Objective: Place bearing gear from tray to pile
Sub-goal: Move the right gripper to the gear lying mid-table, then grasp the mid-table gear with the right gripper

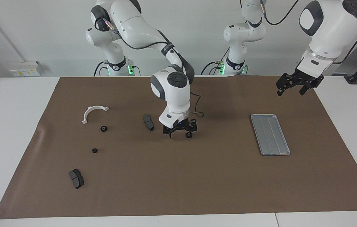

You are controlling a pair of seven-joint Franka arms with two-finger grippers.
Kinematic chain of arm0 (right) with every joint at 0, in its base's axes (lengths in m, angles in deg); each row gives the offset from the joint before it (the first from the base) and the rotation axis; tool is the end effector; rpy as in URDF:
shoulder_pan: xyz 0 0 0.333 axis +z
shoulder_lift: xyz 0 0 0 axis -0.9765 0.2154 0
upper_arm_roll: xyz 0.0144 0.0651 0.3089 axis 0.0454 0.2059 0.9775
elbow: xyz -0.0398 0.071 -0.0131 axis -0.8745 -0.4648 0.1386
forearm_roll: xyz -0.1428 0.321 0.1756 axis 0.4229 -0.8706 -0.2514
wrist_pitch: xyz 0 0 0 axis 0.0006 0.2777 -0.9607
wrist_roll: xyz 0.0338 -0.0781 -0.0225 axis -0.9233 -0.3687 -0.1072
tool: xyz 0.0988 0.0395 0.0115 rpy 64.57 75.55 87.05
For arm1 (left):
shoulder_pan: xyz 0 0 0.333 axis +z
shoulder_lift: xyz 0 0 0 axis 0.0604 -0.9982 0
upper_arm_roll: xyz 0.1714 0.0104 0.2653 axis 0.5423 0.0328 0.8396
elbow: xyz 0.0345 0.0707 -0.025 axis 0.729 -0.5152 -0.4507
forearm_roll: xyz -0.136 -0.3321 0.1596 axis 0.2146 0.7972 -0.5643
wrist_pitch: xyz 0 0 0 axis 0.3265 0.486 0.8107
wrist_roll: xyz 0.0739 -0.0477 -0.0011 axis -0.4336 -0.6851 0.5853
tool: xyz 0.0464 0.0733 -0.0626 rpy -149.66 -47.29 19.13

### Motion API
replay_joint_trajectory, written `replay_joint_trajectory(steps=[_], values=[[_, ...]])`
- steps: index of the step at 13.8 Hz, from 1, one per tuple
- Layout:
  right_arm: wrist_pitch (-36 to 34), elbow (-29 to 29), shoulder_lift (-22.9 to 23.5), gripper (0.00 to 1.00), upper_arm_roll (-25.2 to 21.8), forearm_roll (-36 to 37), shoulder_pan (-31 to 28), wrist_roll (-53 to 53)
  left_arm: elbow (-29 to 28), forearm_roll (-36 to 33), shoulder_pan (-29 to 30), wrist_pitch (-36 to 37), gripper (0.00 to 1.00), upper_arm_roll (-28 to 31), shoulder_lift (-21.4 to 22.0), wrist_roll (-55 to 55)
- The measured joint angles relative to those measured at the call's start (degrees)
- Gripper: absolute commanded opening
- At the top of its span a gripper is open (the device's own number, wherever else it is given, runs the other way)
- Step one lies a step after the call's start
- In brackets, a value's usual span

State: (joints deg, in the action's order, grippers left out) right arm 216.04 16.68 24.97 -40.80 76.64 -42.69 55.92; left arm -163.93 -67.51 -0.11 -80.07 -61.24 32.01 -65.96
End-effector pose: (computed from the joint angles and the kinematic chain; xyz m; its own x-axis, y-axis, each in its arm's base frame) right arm 0.6008 0.4210 0.3227 0.9882 0.0629 0.1398 0.0716 -0.9957 -0.0581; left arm 0.5643 -0.0180 0.5953 0.9995 -0.0321 0.0014 -0.0321 -0.9995 0.0066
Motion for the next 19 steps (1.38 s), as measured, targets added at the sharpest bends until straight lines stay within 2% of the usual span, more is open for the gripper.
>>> replay_joint_trajectory(steps=[3,6,9,12,14,15,16,17,18,19], values=[[-0.4,0.5,0.1,1.00,0.0,0.0,0.9,0.0,0.0,0.0,0.0,0.0,1.00,0.0,0.0,0.0],[-0.4,2.8,0.1,0.84,0.0,0.0,1.2,-0.2,0.0,0.0,0.0,0.0,1.00,0.0,0.0,0.0],[-0.3,3.7,0.0,0.72,0.0,0.0,1.6,-1.2,0.0,0.0,0.0,0.0,1.00,0.0,0.0,0.0],[-0.3,5.3,-0.8,0.68,0.0,0.0,2.7,-2.7,0.0,0.0,0.0,0.0,1.00,0.0,0.0,0.0],[0.0,6.1,-1.2,0.58,0.0,0.0,2.8,-2.9,0.0,0.0,0.0,0.0,1.00,0.0,0.0,0.0],[0.1,6.3,-1.2,0.51,0.0,0.0,2.8,-2.9,0.0,0.0,0.0,0.0,1.00,0.0,0.0,0.0],[0.1,6.5,-1.3,0.34,0.0,0.0,2.8,-2.9,0.0,0.0,0.0,0.0,1.00,0.0,0.0,0.0],[0.1,6.7,-1.5,0.08,-0.1,0.0,2.8,-2.9,0.0,0.0,0.0,0.0,1.00,0.0,0.0,0.0],[0.1,6.8,-1.7,0.00,-0.1,0.0,2.8,-2.9,0.0,0.0,0.0,0.0,1.00,0.0,0.0,0.0],[0.1,6.8,-1.8,0.00,-0.1,0.0,2.8,-3.1,0.0,0.0,0.0,0.0,1.00,0.0,0.0,0.0]])
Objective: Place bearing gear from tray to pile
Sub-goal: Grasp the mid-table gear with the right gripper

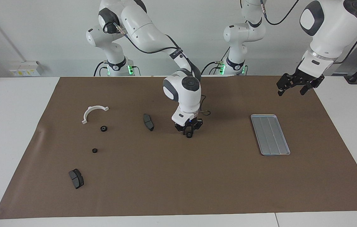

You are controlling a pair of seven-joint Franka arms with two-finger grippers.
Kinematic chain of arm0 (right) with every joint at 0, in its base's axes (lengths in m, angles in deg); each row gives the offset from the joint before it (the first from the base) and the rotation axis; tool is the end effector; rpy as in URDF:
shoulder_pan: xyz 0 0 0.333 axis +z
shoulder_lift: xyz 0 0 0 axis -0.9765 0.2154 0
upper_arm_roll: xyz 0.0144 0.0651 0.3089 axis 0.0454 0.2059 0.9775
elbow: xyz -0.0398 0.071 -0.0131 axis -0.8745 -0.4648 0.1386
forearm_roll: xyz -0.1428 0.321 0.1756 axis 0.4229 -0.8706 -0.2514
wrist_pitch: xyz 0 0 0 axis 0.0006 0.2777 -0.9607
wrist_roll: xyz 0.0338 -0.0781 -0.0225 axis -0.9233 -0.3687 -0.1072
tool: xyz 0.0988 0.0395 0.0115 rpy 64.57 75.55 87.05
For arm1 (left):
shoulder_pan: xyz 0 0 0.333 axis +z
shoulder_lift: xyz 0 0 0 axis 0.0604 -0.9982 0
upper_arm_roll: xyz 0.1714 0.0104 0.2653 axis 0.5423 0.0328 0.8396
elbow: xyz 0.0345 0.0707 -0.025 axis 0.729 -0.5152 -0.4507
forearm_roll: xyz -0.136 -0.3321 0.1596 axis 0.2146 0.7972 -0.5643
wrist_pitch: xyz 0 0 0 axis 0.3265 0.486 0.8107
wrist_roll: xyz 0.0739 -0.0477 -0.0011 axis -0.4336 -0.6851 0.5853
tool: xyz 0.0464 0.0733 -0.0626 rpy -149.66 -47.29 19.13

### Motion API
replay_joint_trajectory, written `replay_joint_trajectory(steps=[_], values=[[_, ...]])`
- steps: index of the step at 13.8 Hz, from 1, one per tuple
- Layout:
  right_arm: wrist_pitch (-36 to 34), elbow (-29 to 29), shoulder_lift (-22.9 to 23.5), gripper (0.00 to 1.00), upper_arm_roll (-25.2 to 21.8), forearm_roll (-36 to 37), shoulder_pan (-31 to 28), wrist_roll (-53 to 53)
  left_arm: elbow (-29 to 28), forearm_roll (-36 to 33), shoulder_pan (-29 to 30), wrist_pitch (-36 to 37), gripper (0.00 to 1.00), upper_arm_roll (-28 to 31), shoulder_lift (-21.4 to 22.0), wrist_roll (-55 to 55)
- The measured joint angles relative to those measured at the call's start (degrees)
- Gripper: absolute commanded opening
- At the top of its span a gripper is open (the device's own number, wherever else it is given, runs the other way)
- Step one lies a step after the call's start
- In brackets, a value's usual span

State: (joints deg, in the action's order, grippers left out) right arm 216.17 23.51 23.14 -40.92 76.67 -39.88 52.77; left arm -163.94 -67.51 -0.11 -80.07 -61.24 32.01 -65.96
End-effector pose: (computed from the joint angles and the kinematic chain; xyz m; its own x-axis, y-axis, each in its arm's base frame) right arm 0.5591 0.4327 0.2902 0.9958 0.0611 0.0677 0.0623 -0.9979 -0.0166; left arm 0.5643 -0.0180 0.5952 0.9995 -0.0321 0.0013 -0.0321 -0.9995 0.0066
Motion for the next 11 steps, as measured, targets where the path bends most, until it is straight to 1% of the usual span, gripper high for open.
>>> replay_joint_trajectory(steps=[5,7,9,11], values=[[0.3,-0.5,-0.5,0.00,-0.1,0.0,-0.1,-1.6,0.0,0.0,0.0,0.0,1.00,0.0,0.0,0.0],[-0.6,-0.8,-1.7,0.00,-0.3,0.0,-1.1,-1.6,0.0,0.0,0.0,0.0,1.00,0.0,0.0,0.0],[-2.7,-1.0,-4.4,0.00,-0.7,0.0,-3.4,-1.5,0.0,0.0,0.0,0.0,1.00,0.0,0.0,0.0],[-7.6,-1.0,-8.8,0.00,-0.8,0.1,-8.0,0.4,0.0,0.0,0.0,0.0,1.00,0.0,0.0,0.0]])
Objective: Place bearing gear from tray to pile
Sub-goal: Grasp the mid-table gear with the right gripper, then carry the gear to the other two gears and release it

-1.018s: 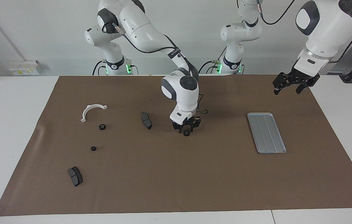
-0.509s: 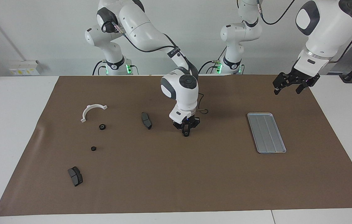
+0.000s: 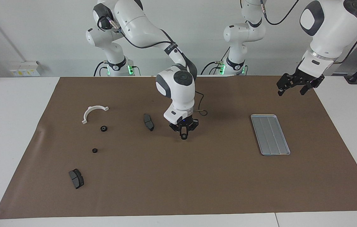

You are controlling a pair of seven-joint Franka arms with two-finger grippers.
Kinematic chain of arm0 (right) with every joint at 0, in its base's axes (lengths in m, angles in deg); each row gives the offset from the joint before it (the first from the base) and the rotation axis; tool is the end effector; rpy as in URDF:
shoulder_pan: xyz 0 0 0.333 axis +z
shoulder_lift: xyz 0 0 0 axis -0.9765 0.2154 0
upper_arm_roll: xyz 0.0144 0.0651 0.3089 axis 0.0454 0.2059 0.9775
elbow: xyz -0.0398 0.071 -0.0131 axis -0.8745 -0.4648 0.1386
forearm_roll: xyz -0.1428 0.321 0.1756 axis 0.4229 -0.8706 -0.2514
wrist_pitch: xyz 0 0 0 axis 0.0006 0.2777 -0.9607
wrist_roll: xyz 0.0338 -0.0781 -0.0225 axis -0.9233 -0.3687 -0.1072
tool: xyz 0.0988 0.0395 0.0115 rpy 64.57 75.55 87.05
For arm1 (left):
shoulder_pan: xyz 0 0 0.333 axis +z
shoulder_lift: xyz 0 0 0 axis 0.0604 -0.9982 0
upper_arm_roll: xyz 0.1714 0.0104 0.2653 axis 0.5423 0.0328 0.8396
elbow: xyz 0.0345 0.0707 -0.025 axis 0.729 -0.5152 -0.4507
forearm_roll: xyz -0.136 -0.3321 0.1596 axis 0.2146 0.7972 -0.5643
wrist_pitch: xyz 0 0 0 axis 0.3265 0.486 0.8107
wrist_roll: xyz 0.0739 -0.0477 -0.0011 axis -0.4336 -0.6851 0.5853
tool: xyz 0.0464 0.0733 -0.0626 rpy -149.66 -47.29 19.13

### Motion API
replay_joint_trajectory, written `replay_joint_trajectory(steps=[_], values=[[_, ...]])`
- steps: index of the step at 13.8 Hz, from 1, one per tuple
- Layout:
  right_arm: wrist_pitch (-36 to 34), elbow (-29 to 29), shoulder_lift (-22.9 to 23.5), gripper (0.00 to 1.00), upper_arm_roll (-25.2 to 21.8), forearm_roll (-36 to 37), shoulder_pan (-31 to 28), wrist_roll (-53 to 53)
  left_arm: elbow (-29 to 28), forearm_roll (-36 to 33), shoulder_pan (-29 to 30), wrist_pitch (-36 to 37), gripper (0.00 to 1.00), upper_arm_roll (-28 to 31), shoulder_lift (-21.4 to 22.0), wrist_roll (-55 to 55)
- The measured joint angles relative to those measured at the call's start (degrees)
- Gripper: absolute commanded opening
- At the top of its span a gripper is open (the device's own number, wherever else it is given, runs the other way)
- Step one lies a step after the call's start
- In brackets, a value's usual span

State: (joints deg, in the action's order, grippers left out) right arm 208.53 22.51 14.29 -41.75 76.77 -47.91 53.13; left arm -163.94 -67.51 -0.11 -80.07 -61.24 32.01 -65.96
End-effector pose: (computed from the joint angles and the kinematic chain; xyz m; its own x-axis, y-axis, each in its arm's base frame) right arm 0.6092 0.3368 0.3942 0.9904 -0.0888 0.1056 -0.0862 -0.9959 -0.0290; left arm 0.5643 -0.0180 0.5952 0.9995 -0.0321 0.0013 -0.0321 -0.9995 0.0066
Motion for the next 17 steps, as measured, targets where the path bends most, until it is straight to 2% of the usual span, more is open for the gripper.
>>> replay_joint_trajectory(steps=[3,6,8,12,14,15,16,17], values=[[-4.0,0.5,-3.8,0.00,-0.1,0.0,-7.1,5.7,0.0,0.0,0.0,0.0,1.00,0.0,0.0,0.0],[-3.4,2.6,-3.7,0.00,-0.1,0.0,-13.8,13.0,0.0,0.0,0.0,0.0,1.00,0.0,0.0,0.0],[0.0,6.0,-3.7,0.00,-0.1,0.0,-17.3,17.3,0.0,0.0,0.0,0.0,1.00,0.0,0.0,0.0],[10.5,16.4,-3.8,0.00,0.0,0.0,-21.6,21.6,0.0,0.0,0.0,0.0,1.00,0.0,0.0,0.0],[11.4,18.2,-3.9,0.18,0.0,0.0,-21.9,21.7,0.0,0.0,0.0,0.0,1.00,0.0,0.0,0.0],[11.8,18.7,-4.0,0.33,0.0,0.0,-22.0,21.7,0.0,0.0,0.0,0.0,1.00,0.0,0.0,0.0],[12.1,19.0,-4.0,0.71,0.0,0.0,-22.0,21.7,0.0,0.0,0.0,0.0,1.00,0.0,0.0,0.0],[12.2,19.3,-4.1,1.00,0.0,0.0,-22.1,21.7,0.0,0.0,0.0,0.0,1.00,0.0,0.0,0.0]])
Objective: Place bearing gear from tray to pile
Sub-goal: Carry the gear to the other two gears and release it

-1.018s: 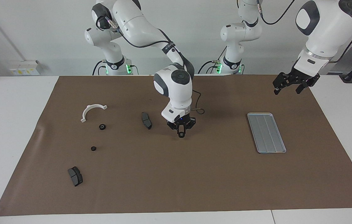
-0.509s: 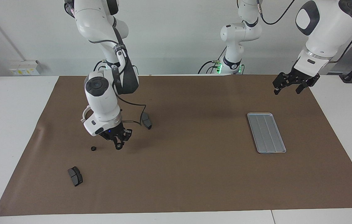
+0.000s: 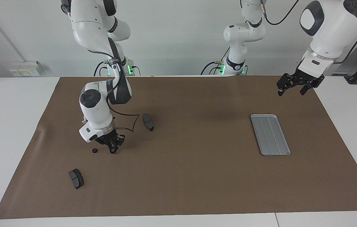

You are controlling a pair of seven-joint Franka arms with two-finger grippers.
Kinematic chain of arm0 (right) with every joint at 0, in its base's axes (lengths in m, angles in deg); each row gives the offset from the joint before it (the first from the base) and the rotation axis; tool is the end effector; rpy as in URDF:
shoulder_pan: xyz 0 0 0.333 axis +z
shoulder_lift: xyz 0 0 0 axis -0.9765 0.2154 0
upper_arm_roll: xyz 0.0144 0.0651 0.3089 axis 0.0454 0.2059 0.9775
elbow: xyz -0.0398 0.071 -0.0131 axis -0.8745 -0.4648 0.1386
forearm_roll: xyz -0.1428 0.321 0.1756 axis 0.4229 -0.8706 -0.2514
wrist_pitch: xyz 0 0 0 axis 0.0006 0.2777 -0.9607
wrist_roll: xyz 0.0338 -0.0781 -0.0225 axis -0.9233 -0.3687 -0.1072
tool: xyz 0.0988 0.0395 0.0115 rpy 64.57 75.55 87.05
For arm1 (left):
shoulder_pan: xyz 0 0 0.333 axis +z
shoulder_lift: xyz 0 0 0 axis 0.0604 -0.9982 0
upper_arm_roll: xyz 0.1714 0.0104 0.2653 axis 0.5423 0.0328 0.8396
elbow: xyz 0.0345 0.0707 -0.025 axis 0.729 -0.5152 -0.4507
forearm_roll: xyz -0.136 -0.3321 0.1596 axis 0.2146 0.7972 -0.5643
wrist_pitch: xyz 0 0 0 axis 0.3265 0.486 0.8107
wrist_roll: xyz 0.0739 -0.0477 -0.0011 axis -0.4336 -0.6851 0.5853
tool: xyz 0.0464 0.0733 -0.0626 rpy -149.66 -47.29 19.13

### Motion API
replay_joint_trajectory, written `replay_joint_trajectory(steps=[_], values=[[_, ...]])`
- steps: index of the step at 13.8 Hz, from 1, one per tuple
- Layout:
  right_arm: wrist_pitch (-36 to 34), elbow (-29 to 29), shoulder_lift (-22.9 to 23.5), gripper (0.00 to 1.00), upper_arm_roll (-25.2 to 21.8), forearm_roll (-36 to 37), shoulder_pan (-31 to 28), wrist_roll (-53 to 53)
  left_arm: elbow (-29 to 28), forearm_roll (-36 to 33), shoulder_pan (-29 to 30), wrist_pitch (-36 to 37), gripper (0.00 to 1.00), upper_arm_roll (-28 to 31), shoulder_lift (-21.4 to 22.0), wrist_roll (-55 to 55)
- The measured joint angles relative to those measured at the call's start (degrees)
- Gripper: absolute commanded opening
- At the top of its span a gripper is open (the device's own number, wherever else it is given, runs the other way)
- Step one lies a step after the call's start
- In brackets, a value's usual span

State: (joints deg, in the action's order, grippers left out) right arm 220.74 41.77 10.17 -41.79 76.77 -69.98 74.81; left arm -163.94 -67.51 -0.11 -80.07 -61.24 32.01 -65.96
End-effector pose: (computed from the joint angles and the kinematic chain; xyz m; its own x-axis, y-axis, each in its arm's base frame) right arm 0.6320 0.0759 0.3071 0.9944 -0.0882 0.0580 -0.0894 -0.9958 0.0185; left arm 0.5643 -0.0180 0.5952 0.9995 -0.0321 0.0013 -0.0321 -0.9995 0.0066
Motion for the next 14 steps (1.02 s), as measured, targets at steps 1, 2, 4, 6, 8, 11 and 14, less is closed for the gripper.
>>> replay_joint_trajectory(steps=[1,2,4,6,8,11,14], values=[[0.1,0.2,-0.1,1.00,0.0,0.0,0.0,0.0,0.0,0.0,0.0,0.0,1.00,0.0,0.0,0.0],[0.1,0.2,-0.1,1.00,0.0,0.0,-0.1,0.0,0.0,0.0,0.0,0.0,1.00,0.0,0.0,0.0],[0.1,0.2,-0.2,1.00,0.0,0.0,-0.1,0.0,0.0,0.0,0.0,0.0,1.00,0.0,0.0,0.0],[0.3,0.2,-0.6,1.00,0.0,0.0,-0.1,0.0,0.0,0.0,0.0,0.0,1.00,0.0,0.0,0.0],[0.3,-0.2,-1.8,1.00,0.1,0.0,-0.1,0.0,0.0,0.0,0.0,0.0,1.00,0.0,0.0,0.0],[-0.1,-1.6,-4.5,1.00,0.1,0.0,-0.3,0.0,0.0,0.0,0.0,0.0,1.00,0.0,0.0,0.0],[-5.4,-4.7,-7.7,1.00,-0.1,0.0,-0.9,0.0,0.0,0.0,0.0,0.0,1.00,0.0,0.0,0.0]])
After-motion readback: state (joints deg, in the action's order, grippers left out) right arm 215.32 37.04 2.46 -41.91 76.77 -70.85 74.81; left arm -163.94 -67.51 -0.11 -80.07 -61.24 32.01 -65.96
